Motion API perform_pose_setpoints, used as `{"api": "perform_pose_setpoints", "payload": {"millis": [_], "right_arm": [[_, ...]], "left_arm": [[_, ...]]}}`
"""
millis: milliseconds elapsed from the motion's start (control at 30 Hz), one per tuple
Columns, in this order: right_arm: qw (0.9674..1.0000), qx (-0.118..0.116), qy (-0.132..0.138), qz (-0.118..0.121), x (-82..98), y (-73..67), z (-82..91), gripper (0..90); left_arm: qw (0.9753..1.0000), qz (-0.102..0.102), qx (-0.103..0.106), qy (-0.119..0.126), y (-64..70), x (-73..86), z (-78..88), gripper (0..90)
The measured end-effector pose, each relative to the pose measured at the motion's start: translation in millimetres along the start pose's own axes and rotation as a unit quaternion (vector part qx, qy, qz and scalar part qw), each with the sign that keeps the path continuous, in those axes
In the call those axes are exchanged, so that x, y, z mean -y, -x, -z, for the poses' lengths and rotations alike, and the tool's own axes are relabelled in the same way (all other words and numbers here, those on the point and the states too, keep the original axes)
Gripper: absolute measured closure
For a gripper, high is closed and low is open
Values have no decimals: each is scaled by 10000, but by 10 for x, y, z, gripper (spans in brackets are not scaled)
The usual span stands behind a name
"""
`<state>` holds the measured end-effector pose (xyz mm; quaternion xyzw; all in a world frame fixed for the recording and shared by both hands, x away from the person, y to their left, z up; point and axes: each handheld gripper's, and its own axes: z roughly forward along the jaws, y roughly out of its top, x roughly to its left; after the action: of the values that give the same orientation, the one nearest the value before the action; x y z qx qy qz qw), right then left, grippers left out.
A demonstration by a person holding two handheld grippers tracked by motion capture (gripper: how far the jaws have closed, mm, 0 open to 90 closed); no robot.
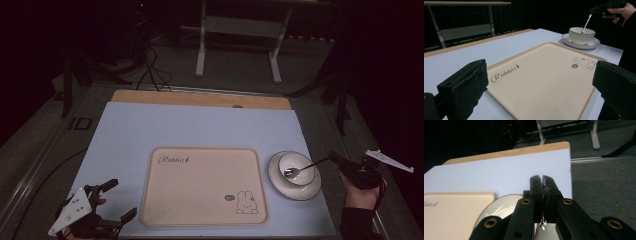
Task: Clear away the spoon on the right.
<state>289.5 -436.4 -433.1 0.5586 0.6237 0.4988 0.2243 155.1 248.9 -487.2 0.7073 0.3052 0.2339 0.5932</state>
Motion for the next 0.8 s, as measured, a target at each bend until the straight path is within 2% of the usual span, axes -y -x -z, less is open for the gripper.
{"api": "perform_pose_setpoints", "payload": {"millis": [167, 400, 433, 600, 800], "right_arm": [[9997, -203, -39, 152, -61, -106, 6, 899], [9990, -224, -163, 365, -133, -177, -9, 899], [9984, -226, -206, 471, -162, -199, -3, 900], [9980, -246, -233, 534, -216, -216, 17, 899], [9966, -283, -267, 725, -312, -253, 76, 899]], "left_arm": [[10000, 12, 7, 10, 0, -1, 1, 0], [10000, 22, 16, 28, -1, -3, 7, 0], [10000, 32, 21, 34, -3, -2, 7, 0], [10000, 48, 42, 38, -7, -1, 8, 0], [10000, 49, 34, 46, -5, -2, 5, 0]]}}
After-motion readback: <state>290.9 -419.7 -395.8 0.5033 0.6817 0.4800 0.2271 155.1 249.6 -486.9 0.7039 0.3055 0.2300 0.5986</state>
